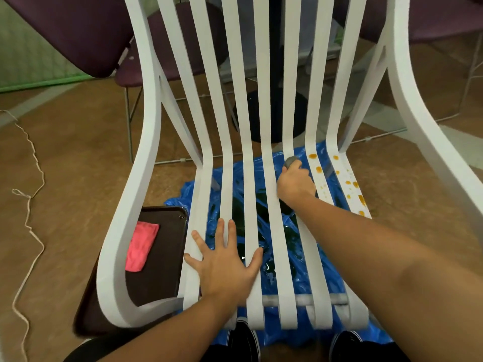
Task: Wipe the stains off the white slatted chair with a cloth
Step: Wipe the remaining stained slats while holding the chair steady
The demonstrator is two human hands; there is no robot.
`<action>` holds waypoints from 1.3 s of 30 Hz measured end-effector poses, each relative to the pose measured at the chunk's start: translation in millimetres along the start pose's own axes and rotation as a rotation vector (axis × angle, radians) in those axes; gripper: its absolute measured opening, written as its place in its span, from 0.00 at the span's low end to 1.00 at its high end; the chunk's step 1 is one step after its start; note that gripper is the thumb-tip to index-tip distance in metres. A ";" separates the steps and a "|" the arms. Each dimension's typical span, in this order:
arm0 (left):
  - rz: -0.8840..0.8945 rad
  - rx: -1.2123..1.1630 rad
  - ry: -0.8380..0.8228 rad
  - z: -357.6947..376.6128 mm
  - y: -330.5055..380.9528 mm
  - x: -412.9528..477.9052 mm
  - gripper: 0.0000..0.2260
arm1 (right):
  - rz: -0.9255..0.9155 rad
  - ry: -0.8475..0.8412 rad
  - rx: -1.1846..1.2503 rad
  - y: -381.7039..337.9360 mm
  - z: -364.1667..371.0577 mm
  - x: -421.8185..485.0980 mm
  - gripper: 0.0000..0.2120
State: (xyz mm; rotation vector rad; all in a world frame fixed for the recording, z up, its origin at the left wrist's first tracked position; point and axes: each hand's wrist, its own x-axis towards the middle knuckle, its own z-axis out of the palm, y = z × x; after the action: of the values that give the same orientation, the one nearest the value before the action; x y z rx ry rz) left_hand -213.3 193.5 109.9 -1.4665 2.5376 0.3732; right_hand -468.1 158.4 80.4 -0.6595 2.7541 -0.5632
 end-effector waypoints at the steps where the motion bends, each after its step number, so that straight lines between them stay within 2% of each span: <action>1: 0.000 -0.006 0.000 -1.4 0.4 -1.0 0.42 | -0.010 0.000 -0.012 3.9 -1.3 -11.8 0.24; 10: 0.000 -0.036 0.013 -4.1 -0.2 -2.7 0.42 | -0.025 -0.037 -0.021 39.9 -12.2 -113.1 0.27; 16: -0.001 -0.035 0.026 -3.8 1.6 -6.0 0.42 | -0.038 -0.031 -0.040 63.2 -23.5 -170.7 0.20; 21: 0.000 -0.036 0.027 -4.2 1.4 -6.8 0.42 | 0.036 -0.148 0.054 79.9 -31.9 -208.9 0.17; 24: 0.003 -0.038 0.033 -3.7 1.5 -7.1 0.42 | 0.021 -0.188 -0.125 86.8 -33.7 -221.5 0.18; 29: 0.005 -0.050 0.038 -4.0 2.2 -7.8 0.42 | -0.019 -0.246 -0.126 82.5 -43.4 -221.7 0.15; 32: 0.007 -0.057 0.043 -4.5 1.6 -8.7 0.42 | -0.029 -0.272 -0.359 79.7 -41.1 -220.4 0.23; 35: 0.012 -0.058 0.047 -4.8 1.2 -8.8 0.42 | -0.229 -0.261 -0.421 77.0 -51.7 -223.3 0.20; 36: 0.012 -0.057 0.044 -4.6 1.0 -9.3 0.42 | -0.205 -0.313 -0.388 77.9 -59.3 -227.2 0.20; 37: 0.011 -0.056 0.041 -4.1 1.1 -8.5 0.42 | -0.078 -0.403 -0.253 74.1 -64.7 -227.7 0.20; 38: 0.011 -0.053 0.041 -3.5 1.1 -8.4 0.42 | -0.093 -0.477 -0.325 75.5 -65.5 -228.5 0.15; 39: 0.011 -0.051 0.042 -3.4 0.8 -8.7 0.42 | -0.137 -0.550 -0.542 80.5 -65.8 -231.7 0.11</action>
State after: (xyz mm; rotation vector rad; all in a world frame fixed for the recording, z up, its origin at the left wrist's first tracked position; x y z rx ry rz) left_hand -209.8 199.9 115.7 -1.4938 2.5887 0.4161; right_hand -319.8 355.7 140.4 -0.9506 2.3290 0.3283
